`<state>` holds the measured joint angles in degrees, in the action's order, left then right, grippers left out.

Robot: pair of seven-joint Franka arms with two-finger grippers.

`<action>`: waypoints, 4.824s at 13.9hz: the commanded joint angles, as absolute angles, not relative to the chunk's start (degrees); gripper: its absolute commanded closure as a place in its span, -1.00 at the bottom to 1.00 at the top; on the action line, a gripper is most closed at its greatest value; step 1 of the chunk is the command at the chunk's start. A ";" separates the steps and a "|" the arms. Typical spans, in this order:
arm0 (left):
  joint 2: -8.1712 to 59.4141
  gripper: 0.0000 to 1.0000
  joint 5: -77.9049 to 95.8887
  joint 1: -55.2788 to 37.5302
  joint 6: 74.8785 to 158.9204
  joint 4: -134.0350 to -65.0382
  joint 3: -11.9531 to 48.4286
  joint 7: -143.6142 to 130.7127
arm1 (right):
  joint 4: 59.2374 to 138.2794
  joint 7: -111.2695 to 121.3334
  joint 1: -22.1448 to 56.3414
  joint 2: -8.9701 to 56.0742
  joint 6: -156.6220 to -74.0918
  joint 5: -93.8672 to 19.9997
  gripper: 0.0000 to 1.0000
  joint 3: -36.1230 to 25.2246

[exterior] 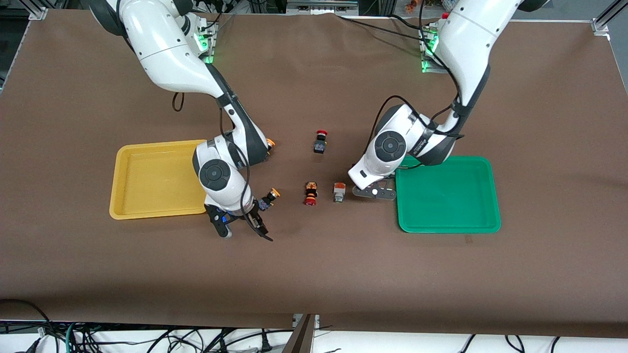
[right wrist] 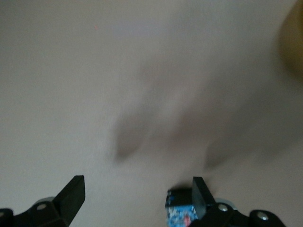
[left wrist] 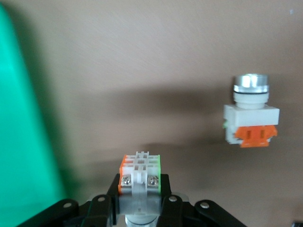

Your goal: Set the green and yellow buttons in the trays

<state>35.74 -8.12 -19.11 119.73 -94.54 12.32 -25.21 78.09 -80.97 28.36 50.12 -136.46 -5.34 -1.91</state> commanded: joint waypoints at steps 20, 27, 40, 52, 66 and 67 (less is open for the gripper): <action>54.22 -1.00 -11.08 -26.89 123.39 -69.79 13.62 -32.26 | 75.23 -79.89 32.87 51.41 -116.98 -3.96 -0.79 -2.81; 53.35 -1.00 -10.90 -26.89 122.96 -75.06 13.71 -32.34 | 74.62 -78.93 31.91 48.53 -114.10 -2.20 1.00 -5.53; 41.67 0.95 -11.34 -16.02 98.81 -74.79 13.71 -17.19 | 85.27 -30.58 32.52 43.77 -94.49 -0.88 -1.00 -19.25; 27.89 -1.00 -13.63 -5.11 102.40 -82.62 13.97 -9.67 | 87.43 -60.46 52.37 43.86 -99.12 -11.51 -0.96 -18.81; -0.54 -1.00 -3.43 0.70 87.47 -92.14 8.70 -6.06 | 93.34 -63.65 52.92 36.15 -109.17 -17.39 1.00 -27.14; 0.34 -1.00 -3.43 0.79 87.10 -90.89 8.70 -5.98 | 93.17 -60.50 51.52 34.03 -107.77 -18.10 1.00 -28.55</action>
